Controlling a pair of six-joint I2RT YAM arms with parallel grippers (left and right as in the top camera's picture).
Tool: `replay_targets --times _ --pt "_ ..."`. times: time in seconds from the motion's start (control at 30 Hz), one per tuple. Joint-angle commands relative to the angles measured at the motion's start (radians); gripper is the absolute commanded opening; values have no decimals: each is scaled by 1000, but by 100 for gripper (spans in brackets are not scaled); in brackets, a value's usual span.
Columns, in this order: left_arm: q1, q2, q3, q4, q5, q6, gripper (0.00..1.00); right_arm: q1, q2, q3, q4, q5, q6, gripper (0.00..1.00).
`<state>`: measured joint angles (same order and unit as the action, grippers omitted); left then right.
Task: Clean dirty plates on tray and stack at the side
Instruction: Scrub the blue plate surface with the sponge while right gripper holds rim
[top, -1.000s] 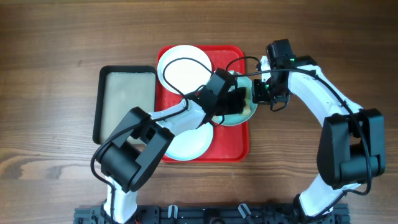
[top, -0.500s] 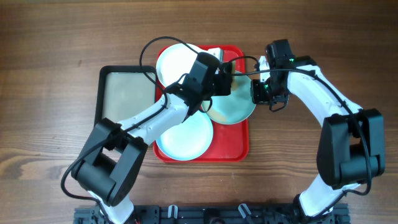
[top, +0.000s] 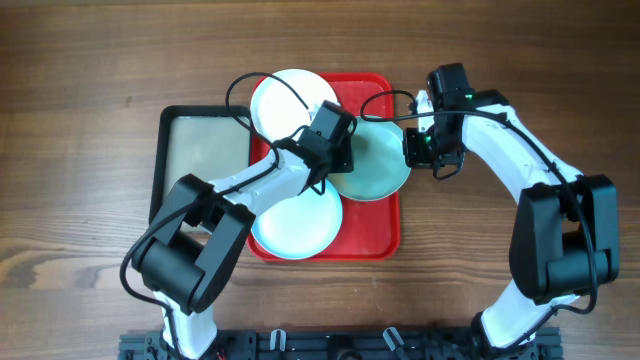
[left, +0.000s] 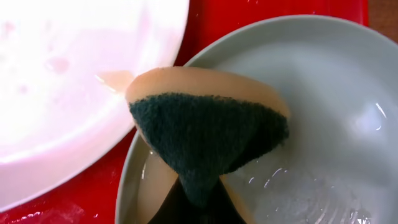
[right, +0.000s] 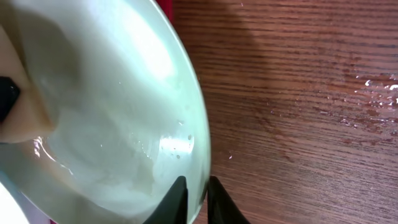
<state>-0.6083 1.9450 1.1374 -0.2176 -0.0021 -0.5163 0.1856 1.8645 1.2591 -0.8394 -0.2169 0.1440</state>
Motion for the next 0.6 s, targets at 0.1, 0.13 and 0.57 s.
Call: replay_targets --times 0.1,0.13,0.57 --pt "6 2 -5 -37 354 -19 4 8 17 -5 1 -16 -14 8" --pt "6 2 -5 -34 397 -19 4 8 17 -5 2 -16 -14 8" --pt "-43 -13 -5 138 448 -50 4 8 17 -5 1 -16 -14 8"
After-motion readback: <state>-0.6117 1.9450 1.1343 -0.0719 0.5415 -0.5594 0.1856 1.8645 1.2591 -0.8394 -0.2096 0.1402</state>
